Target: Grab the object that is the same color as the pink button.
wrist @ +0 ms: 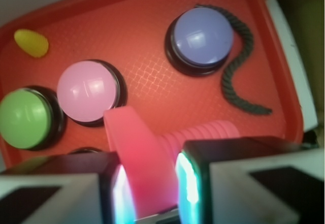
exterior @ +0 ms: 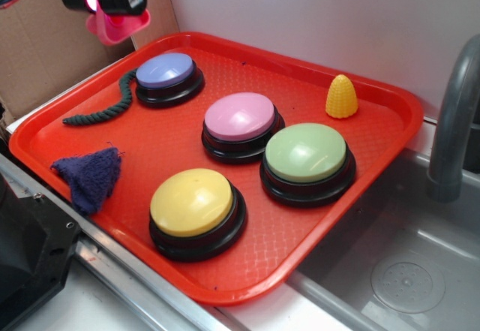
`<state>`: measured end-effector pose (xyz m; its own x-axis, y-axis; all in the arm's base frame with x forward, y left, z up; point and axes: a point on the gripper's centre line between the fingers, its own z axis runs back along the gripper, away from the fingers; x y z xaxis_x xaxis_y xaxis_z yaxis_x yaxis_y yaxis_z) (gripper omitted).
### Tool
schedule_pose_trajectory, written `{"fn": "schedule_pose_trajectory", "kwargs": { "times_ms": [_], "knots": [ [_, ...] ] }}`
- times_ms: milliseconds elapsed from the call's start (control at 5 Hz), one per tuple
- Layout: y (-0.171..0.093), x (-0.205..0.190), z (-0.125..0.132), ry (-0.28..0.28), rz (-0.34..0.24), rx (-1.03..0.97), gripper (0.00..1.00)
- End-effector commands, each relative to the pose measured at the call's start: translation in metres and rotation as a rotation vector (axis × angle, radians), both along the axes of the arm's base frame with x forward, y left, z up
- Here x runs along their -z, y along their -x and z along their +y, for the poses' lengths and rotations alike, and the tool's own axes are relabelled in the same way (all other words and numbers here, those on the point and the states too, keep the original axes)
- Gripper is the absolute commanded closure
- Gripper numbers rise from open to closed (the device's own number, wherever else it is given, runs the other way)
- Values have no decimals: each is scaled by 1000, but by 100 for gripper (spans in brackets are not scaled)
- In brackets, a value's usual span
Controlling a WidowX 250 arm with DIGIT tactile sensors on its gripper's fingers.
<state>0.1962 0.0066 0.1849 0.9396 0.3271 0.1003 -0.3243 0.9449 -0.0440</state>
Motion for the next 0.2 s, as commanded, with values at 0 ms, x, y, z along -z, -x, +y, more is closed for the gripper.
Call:
{"fn": "schedule_pose_trajectory", "kwargs": {
  "times_ms": [0],
  "knots": [
    [-10, -11, 11, -24, -6, -126, 100]
  ]
}}
